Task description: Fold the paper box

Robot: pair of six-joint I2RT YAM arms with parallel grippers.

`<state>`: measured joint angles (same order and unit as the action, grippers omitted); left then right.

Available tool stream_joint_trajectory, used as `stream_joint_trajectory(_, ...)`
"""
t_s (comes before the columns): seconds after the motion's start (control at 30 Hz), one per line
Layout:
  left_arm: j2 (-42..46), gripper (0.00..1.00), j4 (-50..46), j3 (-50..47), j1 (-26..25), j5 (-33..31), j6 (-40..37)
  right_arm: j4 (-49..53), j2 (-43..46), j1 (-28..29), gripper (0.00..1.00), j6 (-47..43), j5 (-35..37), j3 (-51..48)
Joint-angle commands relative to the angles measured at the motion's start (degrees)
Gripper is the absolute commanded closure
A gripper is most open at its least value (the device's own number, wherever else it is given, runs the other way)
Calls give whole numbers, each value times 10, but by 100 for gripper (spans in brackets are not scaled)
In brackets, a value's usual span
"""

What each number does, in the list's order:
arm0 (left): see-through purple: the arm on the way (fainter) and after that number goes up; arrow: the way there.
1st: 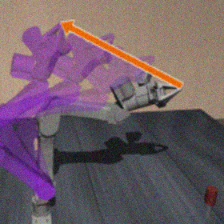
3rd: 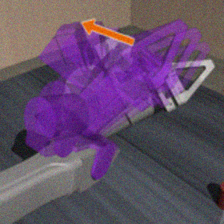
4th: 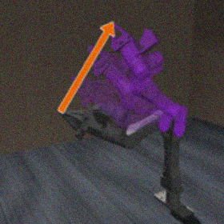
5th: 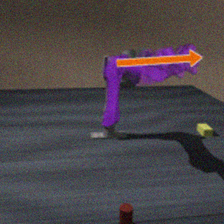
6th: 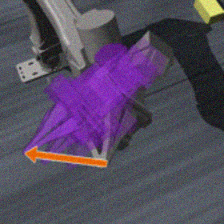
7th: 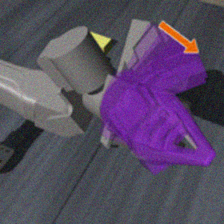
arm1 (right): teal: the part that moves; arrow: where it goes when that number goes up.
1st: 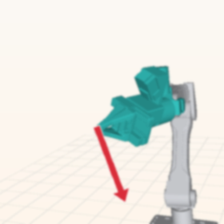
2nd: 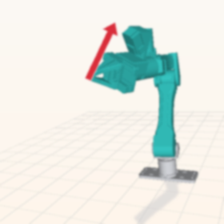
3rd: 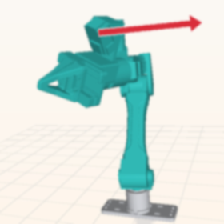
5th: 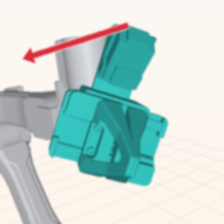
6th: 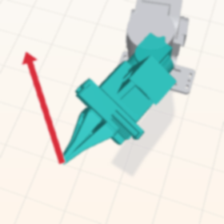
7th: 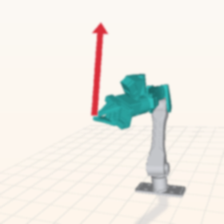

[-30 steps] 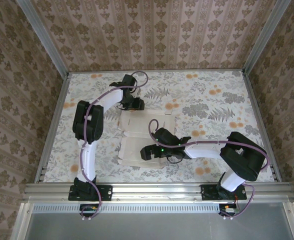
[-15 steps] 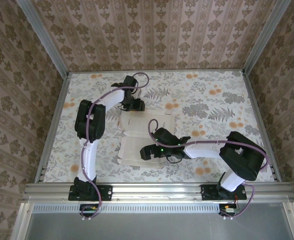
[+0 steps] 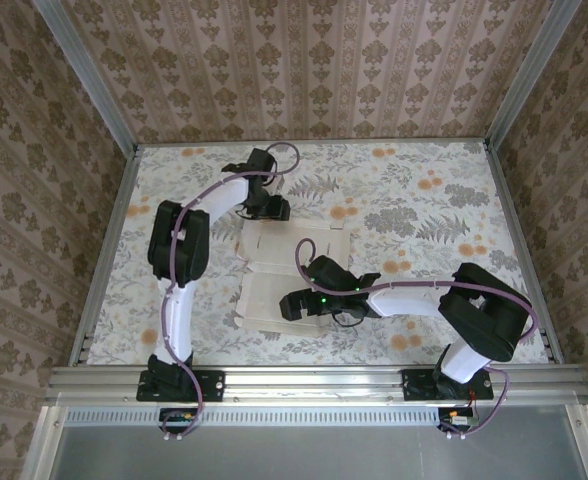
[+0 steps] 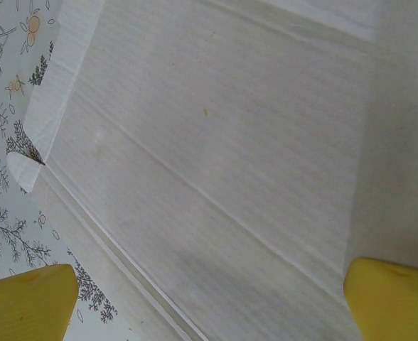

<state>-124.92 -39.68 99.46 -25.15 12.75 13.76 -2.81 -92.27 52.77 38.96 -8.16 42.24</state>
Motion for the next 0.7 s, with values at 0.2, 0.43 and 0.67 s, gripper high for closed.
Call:
stream_joint_trajectory(0.2,108,45,-40,-51,65,44,-85,86,-34,6,0,-3,3,-22)
stream_joint_trajectory(0.43,114,36,-122,-71,119,62,-116,78,-41,8,0,-3,3,-20)
stream_joint_trajectory(0.67,78,36,-134,-84,132,97,-152,76,-52,13,0,-4,2,-14)
